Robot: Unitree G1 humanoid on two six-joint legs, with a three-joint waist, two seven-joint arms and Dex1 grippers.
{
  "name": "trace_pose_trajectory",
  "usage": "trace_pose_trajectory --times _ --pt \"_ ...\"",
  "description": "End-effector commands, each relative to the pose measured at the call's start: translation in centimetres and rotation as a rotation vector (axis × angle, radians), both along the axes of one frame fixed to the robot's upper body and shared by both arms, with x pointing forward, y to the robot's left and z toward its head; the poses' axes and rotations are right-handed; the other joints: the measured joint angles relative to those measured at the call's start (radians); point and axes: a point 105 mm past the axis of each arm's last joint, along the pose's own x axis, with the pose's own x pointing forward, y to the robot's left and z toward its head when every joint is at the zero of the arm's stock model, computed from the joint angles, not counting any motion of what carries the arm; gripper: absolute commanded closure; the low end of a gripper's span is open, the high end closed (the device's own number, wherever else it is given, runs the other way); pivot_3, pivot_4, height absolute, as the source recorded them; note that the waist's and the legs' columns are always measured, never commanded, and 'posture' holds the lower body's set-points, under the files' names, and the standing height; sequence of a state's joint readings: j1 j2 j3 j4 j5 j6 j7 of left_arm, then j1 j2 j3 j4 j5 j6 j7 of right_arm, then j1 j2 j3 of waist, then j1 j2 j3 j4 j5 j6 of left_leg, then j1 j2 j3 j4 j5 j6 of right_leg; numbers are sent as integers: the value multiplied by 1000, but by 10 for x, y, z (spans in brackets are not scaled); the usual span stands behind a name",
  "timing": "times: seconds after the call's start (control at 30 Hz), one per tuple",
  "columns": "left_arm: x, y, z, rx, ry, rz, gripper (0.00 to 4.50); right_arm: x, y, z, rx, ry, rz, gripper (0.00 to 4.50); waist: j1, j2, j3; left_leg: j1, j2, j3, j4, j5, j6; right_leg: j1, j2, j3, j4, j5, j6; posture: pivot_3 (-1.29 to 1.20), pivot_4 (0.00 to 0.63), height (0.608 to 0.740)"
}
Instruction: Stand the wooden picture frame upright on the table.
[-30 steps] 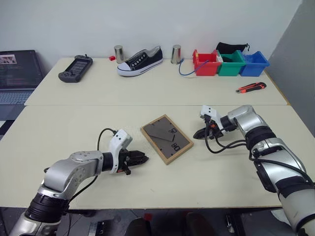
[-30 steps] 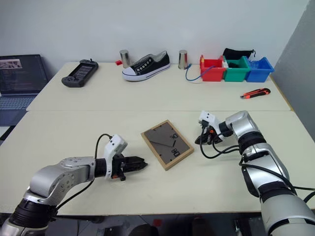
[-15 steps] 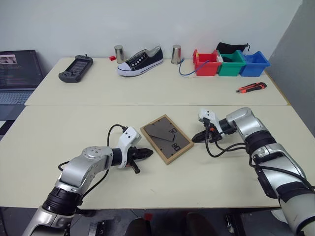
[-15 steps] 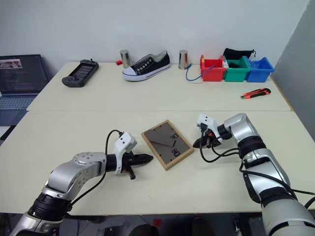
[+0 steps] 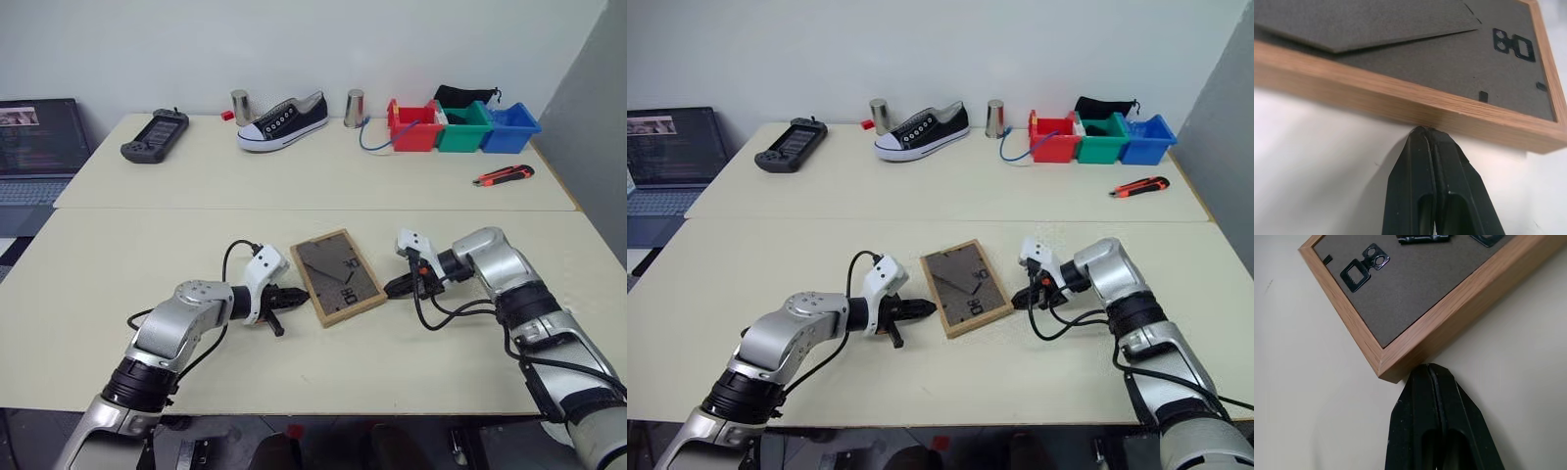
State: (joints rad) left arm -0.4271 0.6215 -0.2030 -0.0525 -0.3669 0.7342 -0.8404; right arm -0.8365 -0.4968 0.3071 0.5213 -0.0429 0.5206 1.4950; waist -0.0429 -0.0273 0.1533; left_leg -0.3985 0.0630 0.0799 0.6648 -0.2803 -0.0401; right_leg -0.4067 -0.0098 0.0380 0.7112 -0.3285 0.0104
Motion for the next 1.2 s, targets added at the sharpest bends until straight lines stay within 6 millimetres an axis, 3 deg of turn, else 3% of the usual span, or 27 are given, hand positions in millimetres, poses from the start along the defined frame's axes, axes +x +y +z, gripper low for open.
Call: trace_pose_trajectory --times 0.03,0.5,0.9,1.2 --pt "3 -6 3 11 -25 -33 4461 -11 13 11 48 -4 68 4500 5 0 0 0 0 0 0 0 0 0 0 0 0 0 0 0 150 740" --pt "16 6 -5 71 -37 -11 4461 -25 20 9 55 9 96 4500 11 0 0 0 0 0 1 0 0 0 0 0 0 0 0 0 150 740" --pt "13 19 -9 100 -32 2 4461 -20 -1 -4 -25 -27 93 4500 11 0 0 1 0 0 1 0 0 0 0 0 1 0 0 0 150 740" --pt "21 26 -5 108 -51 28 4461 -13 -3 4 -17 -46 83 4500 10 0 0 1 0 0 1 0 0 0 1 0 1 0 0 0 150 740"
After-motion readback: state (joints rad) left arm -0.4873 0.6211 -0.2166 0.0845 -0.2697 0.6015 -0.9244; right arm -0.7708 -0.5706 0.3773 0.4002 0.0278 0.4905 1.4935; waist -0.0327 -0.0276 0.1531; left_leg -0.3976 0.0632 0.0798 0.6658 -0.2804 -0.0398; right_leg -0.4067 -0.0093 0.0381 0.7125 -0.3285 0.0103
